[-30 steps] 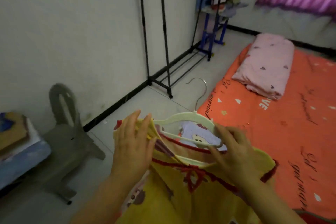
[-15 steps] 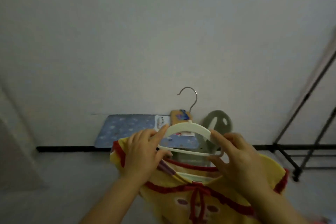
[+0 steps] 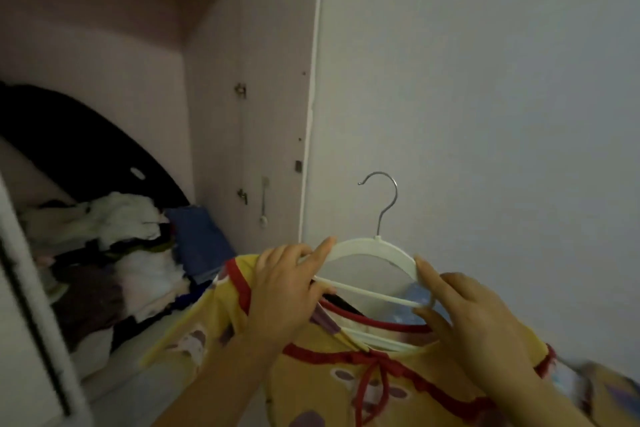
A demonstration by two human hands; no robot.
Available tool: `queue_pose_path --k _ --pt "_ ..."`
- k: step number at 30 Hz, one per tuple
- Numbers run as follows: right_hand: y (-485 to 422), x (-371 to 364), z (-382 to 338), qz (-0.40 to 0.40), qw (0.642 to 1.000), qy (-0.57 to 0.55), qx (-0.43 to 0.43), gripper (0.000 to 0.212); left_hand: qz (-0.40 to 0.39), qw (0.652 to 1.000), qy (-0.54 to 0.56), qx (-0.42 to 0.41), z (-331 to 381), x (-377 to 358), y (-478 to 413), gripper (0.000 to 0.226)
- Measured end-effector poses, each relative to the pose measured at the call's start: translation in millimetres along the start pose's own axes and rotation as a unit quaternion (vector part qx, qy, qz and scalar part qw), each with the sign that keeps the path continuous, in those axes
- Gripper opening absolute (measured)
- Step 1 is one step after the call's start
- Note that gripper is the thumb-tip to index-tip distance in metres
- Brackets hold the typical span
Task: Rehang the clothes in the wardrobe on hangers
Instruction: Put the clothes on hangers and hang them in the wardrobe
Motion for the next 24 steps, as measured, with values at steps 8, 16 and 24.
queue_pose_path --k 8,16,24 --pt "-116.9 -88.8 -26.3 0.054 0.986 -0.112 0.115 0.073 -0.001 0.99 -0.113 0.087 -102.5 19.9 -46.4 0.061" --pt "-227.8 -172.7 -63.4 0.092 0.972 -0.133 0.17 0.071 0.046 0.976 -0.183 0.107 -209.2 10.7 -103.2 0.067" --pt "-358.2 -251.2 -99.3 0.155 0.962 -0.086 0.21 0.058 0.101 0.974 -0.189 0.078 -342.7 -20.2 -185.9 0.071"
Point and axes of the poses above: each hand's wrist, its own y-axis away from the middle knuckle, its own x-axis out of the back of the hand, z = x × y, the point moved 6 cm from there along -y, towards the middle knuckle, and after that the axes turned 2 degrees about z, right-handed, at the moved point
